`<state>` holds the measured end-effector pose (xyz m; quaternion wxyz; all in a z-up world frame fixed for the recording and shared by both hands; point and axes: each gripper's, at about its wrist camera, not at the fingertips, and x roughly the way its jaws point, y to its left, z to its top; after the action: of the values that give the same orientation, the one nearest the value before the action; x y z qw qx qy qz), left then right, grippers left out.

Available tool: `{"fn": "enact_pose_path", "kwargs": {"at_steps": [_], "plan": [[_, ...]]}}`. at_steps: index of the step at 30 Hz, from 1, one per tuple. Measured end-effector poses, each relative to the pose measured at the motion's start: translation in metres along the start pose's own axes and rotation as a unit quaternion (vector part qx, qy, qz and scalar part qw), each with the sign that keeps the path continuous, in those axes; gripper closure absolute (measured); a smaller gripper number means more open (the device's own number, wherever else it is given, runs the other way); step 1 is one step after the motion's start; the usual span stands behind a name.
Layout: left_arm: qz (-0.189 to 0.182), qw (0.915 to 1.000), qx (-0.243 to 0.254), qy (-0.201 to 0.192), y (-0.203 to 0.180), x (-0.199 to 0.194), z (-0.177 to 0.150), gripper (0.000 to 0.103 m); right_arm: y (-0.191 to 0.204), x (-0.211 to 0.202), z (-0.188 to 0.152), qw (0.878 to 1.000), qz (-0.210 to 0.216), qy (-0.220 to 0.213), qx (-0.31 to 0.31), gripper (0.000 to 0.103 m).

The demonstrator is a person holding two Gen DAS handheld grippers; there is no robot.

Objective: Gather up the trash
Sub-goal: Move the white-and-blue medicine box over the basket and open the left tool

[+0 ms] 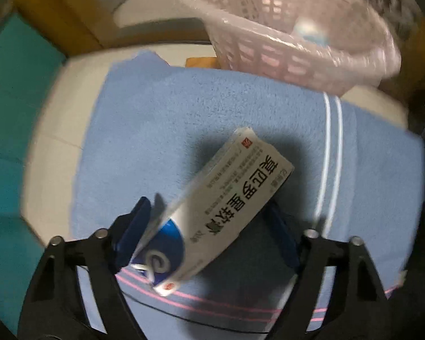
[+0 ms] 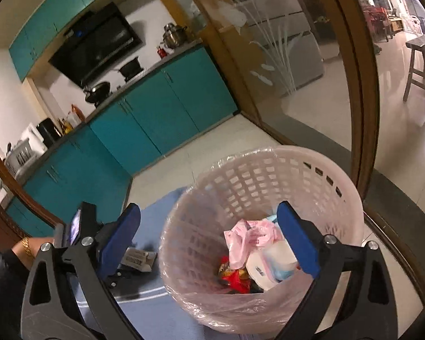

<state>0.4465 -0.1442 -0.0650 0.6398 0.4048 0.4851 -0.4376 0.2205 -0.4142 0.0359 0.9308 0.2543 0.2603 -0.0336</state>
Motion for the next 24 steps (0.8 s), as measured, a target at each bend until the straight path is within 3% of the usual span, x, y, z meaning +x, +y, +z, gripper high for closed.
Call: {"fn": "enact_pose_path", "kwargs": {"at_steps": [1,6,7,9,12,15,18,19,20,21,22,24], "plan": [[-0.016,0.9997,-0.016,-0.009,0.005,-0.002,-0.002,0.047,-0.001,-0.001,0.0,1.0,0.0,-0.001,0.001,0.008],[-0.024,0.9974,-0.06,-0.032,0.004,-0.01,-0.013,0.061,-0.011,-0.004,0.002,1.0,-0.004,0.002,0.022,0.007],[-0.026,0.9958,-0.071,-0.052,0.003,-0.018,-0.015,0.064,-0.015,-0.007,0.003,0.999,-0.003,-0.002,0.032,0.007],[-0.029,0.9897,-0.099,-0.099,0.003,-0.037,-0.019,0.066,-0.02,-0.014,0.005,0.999,0.0,-0.013,0.047,0.007],[-0.073,0.971,-0.127,-0.189,-0.002,-0.082,-0.024,0.066,-0.028,-0.024,0.007,0.998,-0.001,-0.03,0.063,0.007],[-0.082,0.9628,-0.109,-0.233,-0.023,-0.116,-0.007,0.066,-0.039,-0.035,0.01,0.995,-0.001,-0.051,0.086,0.007],[-0.08,0.9598,-0.093,-0.252,-0.041,-0.131,0.023,0.066,-0.049,-0.05,0.014,0.991,0.0,-0.082,0.107,0.007],[-0.077,0.9582,-0.098,-0.258,-0.046,-0.134,0.038,0.063,-0.051,-0.056,0.015,0.989,-0.001,-0.093,0.112,0.007],[-0.063,0.957,-0.11,-0.261,-0.049,-0.134,0.053,0.051,-0.053,-0.06,0.016,0.988,-0.001,-0.1,0.115,0.007],[-0.043,0.9551,-0.132,-0.262,-0.05,-0.131,0.068,0.036,-0.054,-0.064,0.016,0.987,-0.002,-0.108,0.117,0.007],[-0.029,0.9535,-0.148,-0.261,-0.052,-0.127,0.076,0.01,-0.054,-0.066,0.017,0.987,-0.004,-0.111,0.117,0.007],[-0.005,0.95,-0.166,-0.265,-0.059,-0.116,0.082,0.006,-0.055,-0.069,0.018,0.986,-0.011,-0.117,0.117,0.007]]}}
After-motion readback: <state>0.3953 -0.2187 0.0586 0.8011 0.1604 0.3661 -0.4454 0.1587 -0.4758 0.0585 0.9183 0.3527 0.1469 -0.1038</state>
